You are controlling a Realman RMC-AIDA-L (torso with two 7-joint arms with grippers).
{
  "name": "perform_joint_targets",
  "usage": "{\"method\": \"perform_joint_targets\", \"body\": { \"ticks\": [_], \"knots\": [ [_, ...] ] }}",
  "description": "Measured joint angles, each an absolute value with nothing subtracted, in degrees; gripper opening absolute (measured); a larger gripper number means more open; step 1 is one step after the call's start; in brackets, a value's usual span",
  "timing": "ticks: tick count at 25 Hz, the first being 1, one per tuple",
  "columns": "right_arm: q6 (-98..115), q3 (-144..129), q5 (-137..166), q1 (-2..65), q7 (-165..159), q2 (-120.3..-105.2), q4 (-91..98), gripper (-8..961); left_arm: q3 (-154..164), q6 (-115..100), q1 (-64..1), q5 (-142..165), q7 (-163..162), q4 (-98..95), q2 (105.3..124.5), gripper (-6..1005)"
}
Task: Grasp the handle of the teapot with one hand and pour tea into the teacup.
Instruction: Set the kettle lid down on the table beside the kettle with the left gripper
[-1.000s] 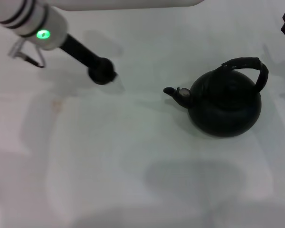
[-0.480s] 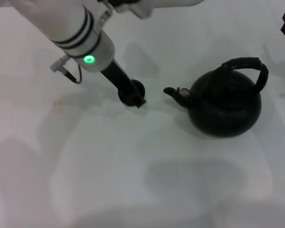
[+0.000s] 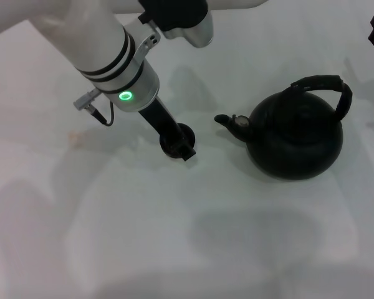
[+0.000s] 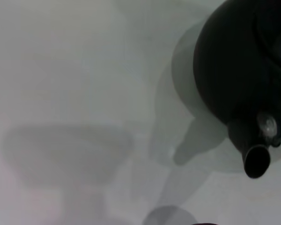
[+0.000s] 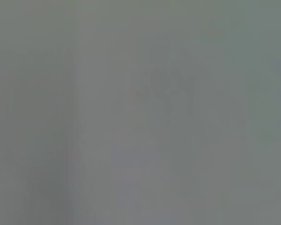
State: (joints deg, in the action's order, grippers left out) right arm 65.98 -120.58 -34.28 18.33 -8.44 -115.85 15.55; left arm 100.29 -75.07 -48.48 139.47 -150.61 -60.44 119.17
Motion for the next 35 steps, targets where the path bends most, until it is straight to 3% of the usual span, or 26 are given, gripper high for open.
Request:
{"method": "perform_joint_targets", "body": {
  "ticks": [35],
  "knots": [
    [65.9,-121.1,-34.2,18.0,-8.4,-115.93,16.1,860,102.6,-74.1,-48.7,140.1,-153.5,-56.1,119.26,699]
  ]
}}
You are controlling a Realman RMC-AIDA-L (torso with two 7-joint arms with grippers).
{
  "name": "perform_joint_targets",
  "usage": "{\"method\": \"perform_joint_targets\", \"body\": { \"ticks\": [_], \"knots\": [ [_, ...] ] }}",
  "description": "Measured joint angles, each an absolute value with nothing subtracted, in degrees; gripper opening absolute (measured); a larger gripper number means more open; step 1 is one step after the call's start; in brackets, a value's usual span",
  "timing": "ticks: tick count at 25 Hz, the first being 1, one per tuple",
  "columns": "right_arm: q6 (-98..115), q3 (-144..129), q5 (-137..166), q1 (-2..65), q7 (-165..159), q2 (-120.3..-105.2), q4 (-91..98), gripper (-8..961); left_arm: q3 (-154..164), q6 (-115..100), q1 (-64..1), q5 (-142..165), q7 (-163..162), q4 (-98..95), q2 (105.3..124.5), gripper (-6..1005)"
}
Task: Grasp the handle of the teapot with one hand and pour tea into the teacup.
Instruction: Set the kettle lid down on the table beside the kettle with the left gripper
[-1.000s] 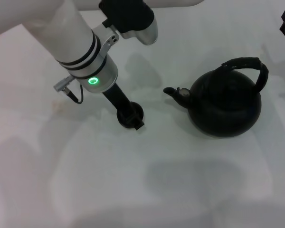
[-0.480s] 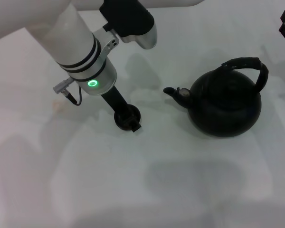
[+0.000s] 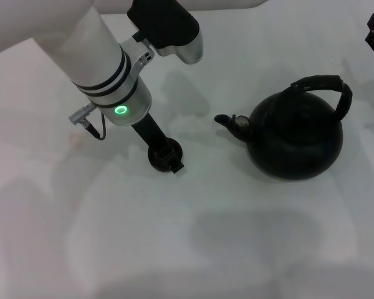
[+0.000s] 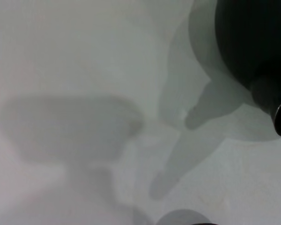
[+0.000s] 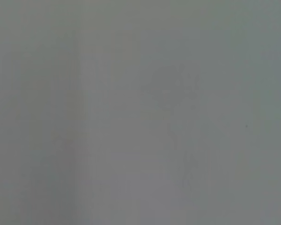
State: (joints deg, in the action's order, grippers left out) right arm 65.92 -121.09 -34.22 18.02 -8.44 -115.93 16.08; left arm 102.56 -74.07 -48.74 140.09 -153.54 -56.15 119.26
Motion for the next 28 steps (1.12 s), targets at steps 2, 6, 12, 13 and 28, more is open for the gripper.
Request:
{"method": "perform_joint_targets", "body": {
  "ticks": [2,6,12,13,28],
  "knots": [
    [66.0,-121.1,-34.2,18.0,-8.4,-115.93,16.1,860,102.6,-74.0,-48.8,140.1,-153.9,-56.2,119.26,699],
    [66.2,-121.1,-34.2,18.0,-8.4,-115.93,16.1,860,102.8,-74.2,-48.8,140.1,-154.0,-56.2,119.26,701],
    [66.2,-121.1,-34.2,17.9,-8.4,-115.93,15.9,860,103.7,-74.5,-48.8,140.1,-154.2,-56.6,119.21,703],
    [66.2,-121.1,-34.2,17.9,-8.4,-115.93,15.9,859,103.8,-74.5,-48.8,140.1,-154.3,-56.6,119.21,703],
    [66.1,-120.9,-34.2,18.0,-8.4,-115.93,15.6,859,103.8,-72.1,-49.5,141.1,-154.6,-61.3,119.18,879]
  ]
}}
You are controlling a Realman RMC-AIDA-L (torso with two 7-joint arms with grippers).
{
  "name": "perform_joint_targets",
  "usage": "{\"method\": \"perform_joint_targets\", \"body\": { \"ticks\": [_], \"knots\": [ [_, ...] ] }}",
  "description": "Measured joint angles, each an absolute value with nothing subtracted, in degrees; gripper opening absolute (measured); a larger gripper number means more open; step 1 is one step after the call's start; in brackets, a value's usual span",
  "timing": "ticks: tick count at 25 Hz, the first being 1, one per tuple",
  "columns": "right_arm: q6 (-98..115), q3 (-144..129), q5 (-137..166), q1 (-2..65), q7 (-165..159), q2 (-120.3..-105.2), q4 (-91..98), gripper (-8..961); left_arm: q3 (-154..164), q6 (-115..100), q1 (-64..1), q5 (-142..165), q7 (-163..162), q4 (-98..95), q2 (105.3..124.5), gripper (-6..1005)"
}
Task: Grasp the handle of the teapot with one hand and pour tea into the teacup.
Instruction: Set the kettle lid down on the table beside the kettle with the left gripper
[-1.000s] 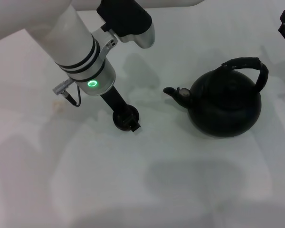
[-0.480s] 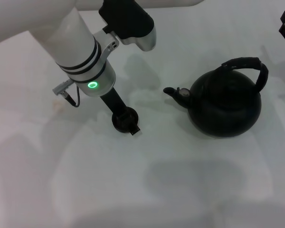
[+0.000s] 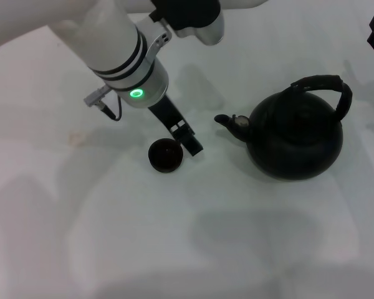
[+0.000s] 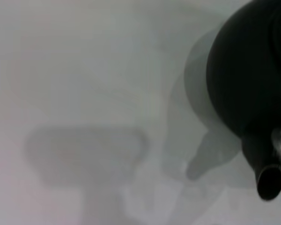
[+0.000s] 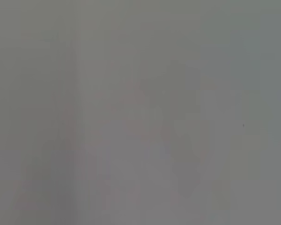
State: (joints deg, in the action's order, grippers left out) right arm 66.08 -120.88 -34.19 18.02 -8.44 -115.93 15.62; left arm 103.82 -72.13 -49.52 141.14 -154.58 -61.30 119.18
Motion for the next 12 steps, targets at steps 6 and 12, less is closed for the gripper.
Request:
{"method": "perform_joint_targets", "body": {
  "ticks": [6,12],
  "knots": [
    [66.3,-120.8,-34.2,18.0,-8.4,-115.93,15.6,858,103.9,-71.1,-50.0,140.8,-153.6,-62.0,119.19,880],
    [66.3,-120.8,-34.2,17.9,-8.4,-115.93,15.7,858,104.7,-71.7,-49.2,140.5,-152.7,-66.4,119.23,880]
  ]
}}
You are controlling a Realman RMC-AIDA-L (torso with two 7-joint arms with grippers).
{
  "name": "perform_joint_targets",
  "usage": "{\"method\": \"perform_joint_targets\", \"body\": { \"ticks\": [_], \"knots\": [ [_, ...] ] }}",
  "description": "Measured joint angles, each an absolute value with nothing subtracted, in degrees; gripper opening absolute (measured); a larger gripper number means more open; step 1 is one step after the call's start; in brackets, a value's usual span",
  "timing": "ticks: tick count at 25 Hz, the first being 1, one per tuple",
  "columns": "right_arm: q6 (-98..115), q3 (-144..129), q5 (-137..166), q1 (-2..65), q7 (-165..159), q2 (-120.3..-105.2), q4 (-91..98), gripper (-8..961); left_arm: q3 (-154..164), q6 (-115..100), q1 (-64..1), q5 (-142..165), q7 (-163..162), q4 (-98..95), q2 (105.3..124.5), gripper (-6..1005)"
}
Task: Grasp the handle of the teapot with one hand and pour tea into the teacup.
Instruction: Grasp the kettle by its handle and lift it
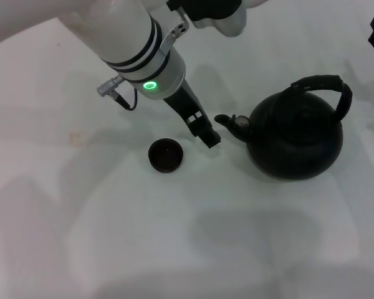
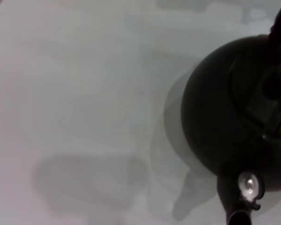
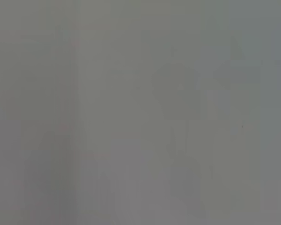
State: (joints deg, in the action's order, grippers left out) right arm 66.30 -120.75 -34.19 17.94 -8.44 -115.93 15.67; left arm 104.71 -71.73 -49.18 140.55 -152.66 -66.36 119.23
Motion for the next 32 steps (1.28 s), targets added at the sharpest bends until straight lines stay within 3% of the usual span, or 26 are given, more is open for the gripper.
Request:
{"method": "perform_joint_targets", "body": {
  "ticks": [7,21,22,26,32],
  "knots": [
    [66.3,-120.7,-34.2,17.9,-8.4,-115.93,15.7,857,104.3,-69.9,-47.6,140.1,-151.5,-70.0,119.25,880],
    [66.5,-120.7,-34.3,17.8,-8.4,-115.92,15.6,856,93.7,-58.7,-36.2,129.5,-140.8,-77.9,119.08,879],
    [66.5,-120.7,-34.3,17.8,-8.4,-115.93,15.6,856,91.0,-52.0,-31.7,122.5,-135.7,-77.0,119.04,879],
    [66.5,-120.6,-34.3,17.8,-8.4,-115.93,15.6,856,88.4,-41.6,-24.4,106.0,-125.3,-74.7,118.96,879],
    [66.5,-120.6,-34.3,17.8,-8.4,-115.85,15.8,856,86.0,-37.2,-19.3,83.6,-109.1,-68.9,119.0,880]
  ]
}}
